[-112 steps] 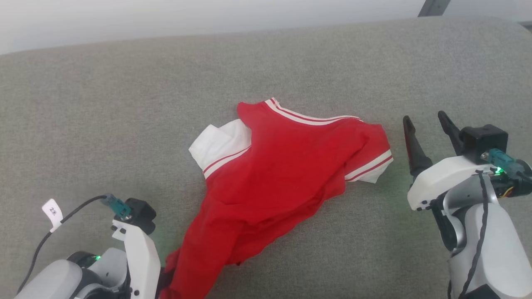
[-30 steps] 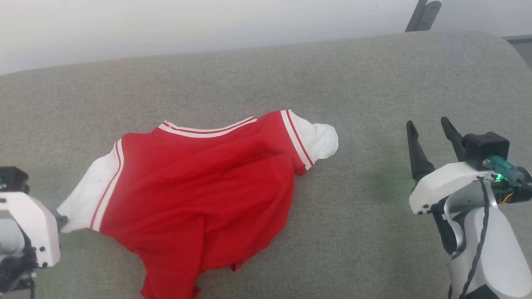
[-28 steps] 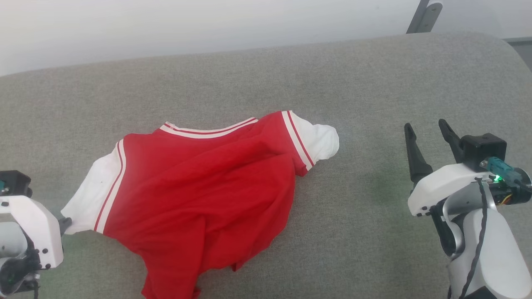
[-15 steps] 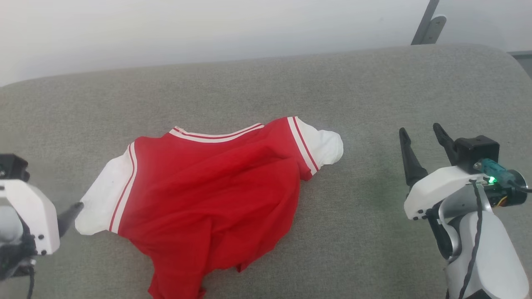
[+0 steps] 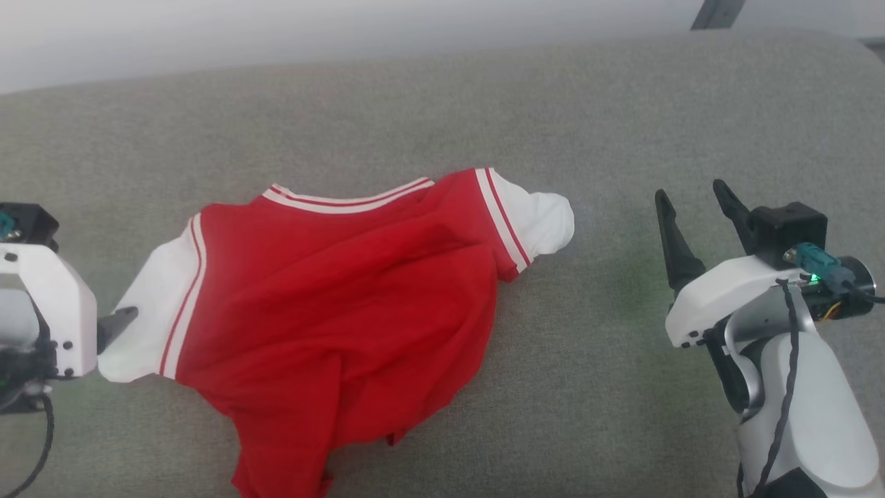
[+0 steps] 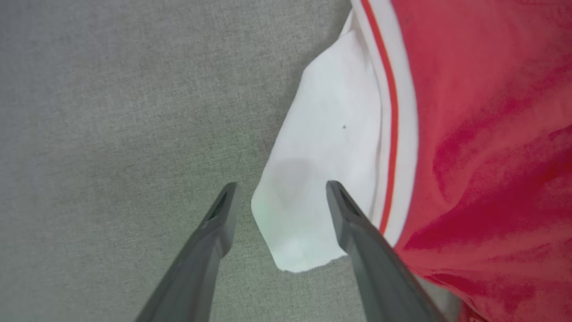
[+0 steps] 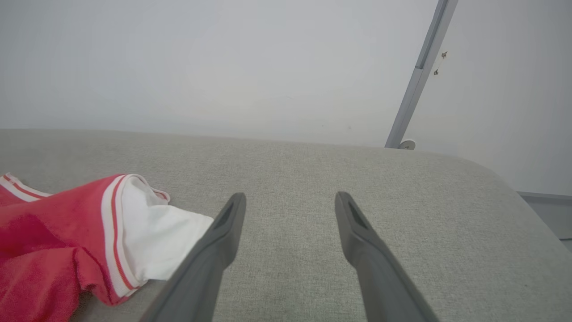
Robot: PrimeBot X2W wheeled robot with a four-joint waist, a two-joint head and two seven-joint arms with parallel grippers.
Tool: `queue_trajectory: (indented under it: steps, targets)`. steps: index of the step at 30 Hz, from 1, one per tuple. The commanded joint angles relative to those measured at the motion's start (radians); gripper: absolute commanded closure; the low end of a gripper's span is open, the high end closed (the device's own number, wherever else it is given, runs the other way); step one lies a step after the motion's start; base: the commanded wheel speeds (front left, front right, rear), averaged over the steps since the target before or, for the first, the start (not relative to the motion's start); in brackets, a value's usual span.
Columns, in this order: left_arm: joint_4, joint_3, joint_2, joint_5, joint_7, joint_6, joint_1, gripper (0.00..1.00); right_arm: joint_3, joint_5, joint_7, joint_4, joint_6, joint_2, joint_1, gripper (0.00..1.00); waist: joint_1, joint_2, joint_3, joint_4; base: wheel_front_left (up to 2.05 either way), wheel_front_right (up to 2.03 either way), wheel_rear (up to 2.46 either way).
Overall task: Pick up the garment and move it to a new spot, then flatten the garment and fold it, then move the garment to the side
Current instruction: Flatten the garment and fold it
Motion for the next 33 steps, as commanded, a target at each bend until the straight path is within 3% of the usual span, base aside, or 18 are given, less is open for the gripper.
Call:
queue_trajectory:
  steps: [1,16,17,18,19,20,23,27,33]
  targets:
    - [0.02,-0.004,-0.004,0.002,0.009,-0.014,-0.027,0.0,0.003,-0.01,0.005,-0.009,0.0,0.001,-0.013,0.0,0.0,0.0,0.027,-0.011,0.0,0.0,0.0]
    - [0.231,-0.058,-0.081,0.021,0.047,-0.092,-0.195,0.0,0.017,-0.031,0.039,-0.061,0.0,0.001,-0.043,0.0,0.0,0.0,0.158,-0.037,0.0,0.0,0.0]
    - [0.246,-0.062,-0.091,0.011,0.065,-0.094,-0.194,0.04,0.019,-0.03,0.043,-0.062,0.0,0.001,-0.044,0.0,0.0,0.0,0.161,-0.038,0.0,0.0,0.0]
    - [0.262,-0.066,-0.102,-0.006,0.09,-0.097,-0.191,0.51,0.02,-0.03,0.046,-0.063,0.0,0.001,-0.046,0.0,0.0,0.0,0.164,-0.038,0.0,0.0,0.0]
    - [0.276,-0.067,-0.116,-0.024,0.116,-0.099,-0.186,0.68,0.021,-0.031,0.048,-0.063,0.0,0.001,-0.048,0.0,0.0,0.0,0.165,-0.038,0.0,0.0,0.0]
    - [0.285,-0.071,-0.127,-0.037,0.136,-0.1,-0.181,1.0,0.024,-0.033,0.05,-0.063,0.0,0.001,-0.052,0.0,0.0,0.0,0.167,-0.037,0.0,0.0,0.0]
    - [0.291,-0.056,-0.158,-0.089,0.169,-0.107,-0.185,1.0,0.033,-0.032,0.066,-0.064,0.0,0.001,-0.065,0.0,0.0,0.0,0.172,-0.032,0.0,0.0,0.0]
    - [0.282,-0.057,-0.142,-0.081,0.156,-0.107,-0.209,1.0,0.055,-0.015,0.102,-0.057,0.0,0.0,-0.087,0.0,0.0,0.0,0.178,-0.026,0.0,0.0,0.0]
    - [0.263,-0.072,-0.134,-0.064,0.13,-0.11,-0.25,1.0,0.133,0.072,0.266,-0.007,0.0,-0.026,-0.16,0.0,0.0,0.0,0.187,0.001,0.0,0.0,0.0]
